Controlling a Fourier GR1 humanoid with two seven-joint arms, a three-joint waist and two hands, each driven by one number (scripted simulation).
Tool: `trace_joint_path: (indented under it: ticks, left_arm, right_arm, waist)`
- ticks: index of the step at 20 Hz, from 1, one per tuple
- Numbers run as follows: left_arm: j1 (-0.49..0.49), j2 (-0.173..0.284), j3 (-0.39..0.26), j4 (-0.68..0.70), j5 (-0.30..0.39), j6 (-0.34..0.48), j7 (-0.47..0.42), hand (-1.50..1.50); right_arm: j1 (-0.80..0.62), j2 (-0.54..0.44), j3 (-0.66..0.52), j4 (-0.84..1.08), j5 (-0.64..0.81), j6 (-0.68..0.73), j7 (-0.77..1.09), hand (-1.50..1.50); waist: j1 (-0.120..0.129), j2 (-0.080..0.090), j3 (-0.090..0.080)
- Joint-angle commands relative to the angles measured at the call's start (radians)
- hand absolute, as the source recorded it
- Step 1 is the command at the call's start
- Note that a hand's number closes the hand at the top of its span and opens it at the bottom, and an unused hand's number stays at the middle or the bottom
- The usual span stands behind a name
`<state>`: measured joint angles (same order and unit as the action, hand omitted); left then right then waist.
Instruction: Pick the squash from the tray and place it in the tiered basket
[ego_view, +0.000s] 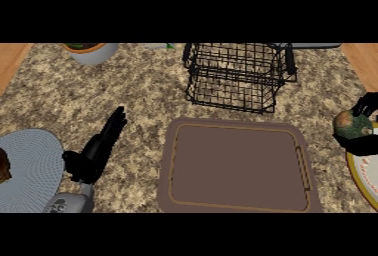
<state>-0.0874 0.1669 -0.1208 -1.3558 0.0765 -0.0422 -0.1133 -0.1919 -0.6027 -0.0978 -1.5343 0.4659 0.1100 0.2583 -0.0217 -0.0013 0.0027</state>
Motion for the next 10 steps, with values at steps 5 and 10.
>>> trace_joint_path:
  ticks: [5,10]
  left_arm:
    - [0.001,0.020,0.018,-0.009,0.014,-0.049,0.002,0.00]
    - [0.045,-0.022,-0.028,-0.031,-0.035,-0.019,-0.015,0.00]
  right_arm:
    - [-0.172,-0.099,-0.177,0.001,-0.212,0.147,-0.077,1.50]
    - [-0.401,-0.061,-0.107,0.035,-0.213,0.172,0.131,1.50]
  waist:
    - [0.025,0.000,-0.003]
    - [0.040,0.002,-0.003]
